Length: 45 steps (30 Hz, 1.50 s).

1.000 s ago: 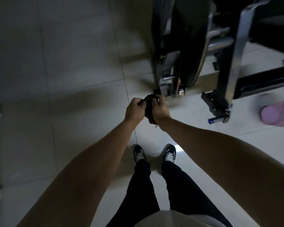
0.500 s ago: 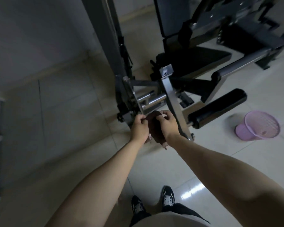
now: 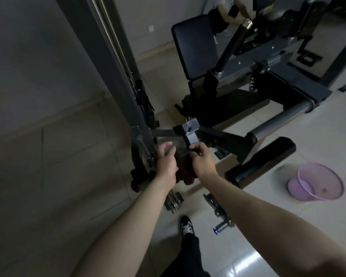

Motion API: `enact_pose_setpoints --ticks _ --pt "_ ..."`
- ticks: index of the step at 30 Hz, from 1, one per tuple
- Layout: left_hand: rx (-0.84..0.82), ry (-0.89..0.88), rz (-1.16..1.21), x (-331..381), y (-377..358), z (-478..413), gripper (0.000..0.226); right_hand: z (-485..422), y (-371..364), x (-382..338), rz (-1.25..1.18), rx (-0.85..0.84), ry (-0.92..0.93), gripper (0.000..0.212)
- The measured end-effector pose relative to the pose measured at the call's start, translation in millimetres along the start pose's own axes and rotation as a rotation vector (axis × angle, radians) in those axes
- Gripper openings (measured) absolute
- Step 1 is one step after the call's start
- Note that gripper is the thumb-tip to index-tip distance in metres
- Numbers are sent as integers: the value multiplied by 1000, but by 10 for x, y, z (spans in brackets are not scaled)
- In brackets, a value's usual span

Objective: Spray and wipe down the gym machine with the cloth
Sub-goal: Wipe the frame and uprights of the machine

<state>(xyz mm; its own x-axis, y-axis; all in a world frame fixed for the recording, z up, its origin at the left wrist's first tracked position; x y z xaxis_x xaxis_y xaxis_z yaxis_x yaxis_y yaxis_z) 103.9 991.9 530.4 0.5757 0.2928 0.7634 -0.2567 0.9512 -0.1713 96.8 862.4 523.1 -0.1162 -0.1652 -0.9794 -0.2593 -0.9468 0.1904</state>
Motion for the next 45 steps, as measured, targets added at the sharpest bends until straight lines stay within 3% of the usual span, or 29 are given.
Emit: enact_pose_setpoints --ticks 5,9,13,17,19,24,28,30,34,37,41,45 --pt "-14 -137 -140 369 -276 -436 21 -585 -80 -140 76 79 115 19" --pt "44 -296 -249 699 -522 -848 27 -1166 -113 -385 157 17 263 16" --pt "42 -347 -459 834 -762 -1253 33 -1660 -148 -483 284 -39 390 19" --pt "-88 -166 -667 603 -874 -1656 40 -1997 -228 -136 480 -289 287 30" --pt "-74 -133 -729 506 -864 -1807 39 -2116 -298 115 545 -386 219 38" --pt "198 -140 -517 575 -630 -1939 30 -2340 -584 376 779 -547 245 46" --pt "340 -92 -470 520 -512 -2031 35 -2473 -727 570 1063 -764 443 51" --pt "369 28 -404 466 -501 -2137 35 -2498 -707 616 1069 -754 517 48" --pt "243 302 -239 374 -663 -2379 25 -2523 -693 612 988 -657 615 38" --pt "240 411 -110 357 -712 -2474 25 -2723 -606 621 826 -639 555 29" --pt "240 487 -172 357 -727 -2616 55 -3091 -616 753 739 -742 296 29" --pt "161 452 -273 484 -824 -2656 37 -3281 -871 783 796 -953 81 35"
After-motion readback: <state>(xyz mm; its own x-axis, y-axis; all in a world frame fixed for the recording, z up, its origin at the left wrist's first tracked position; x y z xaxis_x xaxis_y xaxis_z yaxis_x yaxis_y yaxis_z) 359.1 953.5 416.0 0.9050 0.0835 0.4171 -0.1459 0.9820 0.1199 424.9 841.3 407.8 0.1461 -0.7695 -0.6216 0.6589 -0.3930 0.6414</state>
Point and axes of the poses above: each hand's wrist, its own z-axis away from the middle knuckle, its own y-axis out of the back of the hand, x = y × z, the point moved 5 cm from there along -z, towards the middle knuckle, and after that the axes turned 10 degrees about y, right-handed, at the moved point
